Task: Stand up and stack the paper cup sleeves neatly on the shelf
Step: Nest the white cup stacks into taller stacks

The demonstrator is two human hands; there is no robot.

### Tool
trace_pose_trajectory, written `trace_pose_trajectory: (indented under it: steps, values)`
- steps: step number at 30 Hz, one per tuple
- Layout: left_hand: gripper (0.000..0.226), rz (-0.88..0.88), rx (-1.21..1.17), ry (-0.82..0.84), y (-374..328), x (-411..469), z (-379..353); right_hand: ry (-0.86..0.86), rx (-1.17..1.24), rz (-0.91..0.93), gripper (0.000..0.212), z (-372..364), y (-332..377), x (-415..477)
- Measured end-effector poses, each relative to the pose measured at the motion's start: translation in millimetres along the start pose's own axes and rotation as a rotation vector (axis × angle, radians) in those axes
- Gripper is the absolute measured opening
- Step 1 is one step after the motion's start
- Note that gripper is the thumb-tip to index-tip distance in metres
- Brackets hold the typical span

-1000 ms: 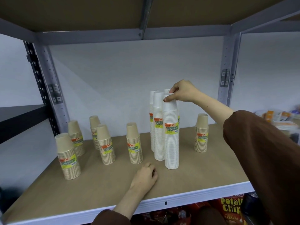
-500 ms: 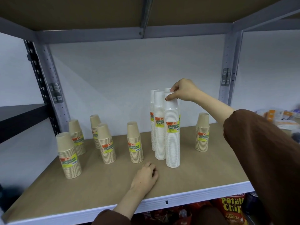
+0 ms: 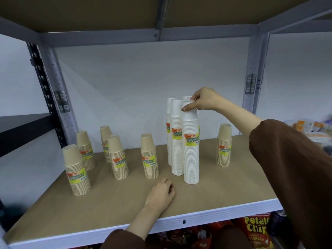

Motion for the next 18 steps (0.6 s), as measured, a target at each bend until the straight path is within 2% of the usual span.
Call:
trace_pose_trajectory:
  steps: [8, 18]
  values:
    - [0.027, 0.0, -0.004, -0.002, 0.2, -0.8, -0.3, -0.049, -0.043, 0.008, 0.046, 0.9, -0.3, 0.5]
    - [0.026, 0.005, -0.022, -0.024, 0.6, -0.7, 1.5, -0.042, -0.051, 0.019, 0.053, -0.9, 0.4, 2.9]
Point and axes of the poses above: each hand's wrist, its own x-axis towards the middle knuckle, its own z-axis out of the back of the hand, y = z × x, the point moved 9 cm from there along x, towards the middle knuckle, and after that the axes turned 14 degrees about x, right-handed, at the moved point
